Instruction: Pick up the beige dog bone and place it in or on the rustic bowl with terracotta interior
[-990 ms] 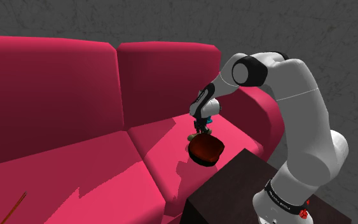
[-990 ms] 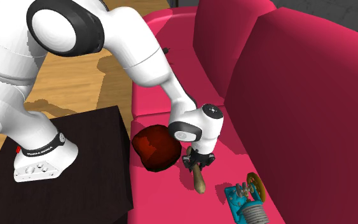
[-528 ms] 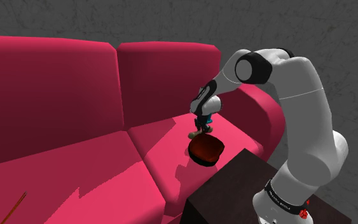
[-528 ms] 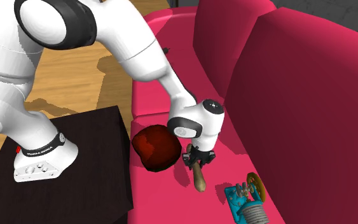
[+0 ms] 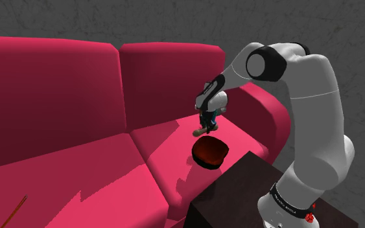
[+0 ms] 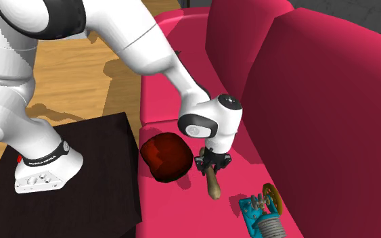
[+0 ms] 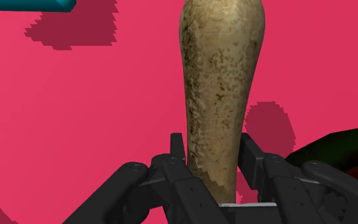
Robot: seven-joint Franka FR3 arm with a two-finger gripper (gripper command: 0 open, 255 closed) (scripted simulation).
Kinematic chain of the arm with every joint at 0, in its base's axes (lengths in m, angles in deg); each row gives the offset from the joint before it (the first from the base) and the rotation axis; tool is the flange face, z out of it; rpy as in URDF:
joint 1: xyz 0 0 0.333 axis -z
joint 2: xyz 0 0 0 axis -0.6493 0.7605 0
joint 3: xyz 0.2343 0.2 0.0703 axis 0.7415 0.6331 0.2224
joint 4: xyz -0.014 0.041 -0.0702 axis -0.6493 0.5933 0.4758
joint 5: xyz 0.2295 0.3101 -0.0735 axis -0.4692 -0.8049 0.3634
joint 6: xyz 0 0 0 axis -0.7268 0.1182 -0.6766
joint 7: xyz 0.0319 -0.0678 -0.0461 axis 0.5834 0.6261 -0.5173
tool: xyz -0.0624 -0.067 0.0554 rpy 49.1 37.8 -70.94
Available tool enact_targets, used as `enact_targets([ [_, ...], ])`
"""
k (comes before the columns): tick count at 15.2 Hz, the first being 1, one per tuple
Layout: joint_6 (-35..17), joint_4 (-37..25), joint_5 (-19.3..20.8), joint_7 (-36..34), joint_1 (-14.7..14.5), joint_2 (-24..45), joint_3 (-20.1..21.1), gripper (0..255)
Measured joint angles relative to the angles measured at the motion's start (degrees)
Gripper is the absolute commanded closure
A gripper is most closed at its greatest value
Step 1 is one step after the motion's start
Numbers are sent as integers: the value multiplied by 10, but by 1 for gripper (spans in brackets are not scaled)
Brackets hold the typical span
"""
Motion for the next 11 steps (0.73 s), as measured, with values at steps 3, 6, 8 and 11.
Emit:
enact_targets([
  [3, 15, 6, 5, -3, -4, -21, -5, 255],
  [6, 30, 9, 11, -5, -8, -39, -10, 255],
  [8, 42, 11, 15, -7, -11, -54, -14, 255],
  [11, 58, 13, 21, -10, -14, -72, -18, 255],
])
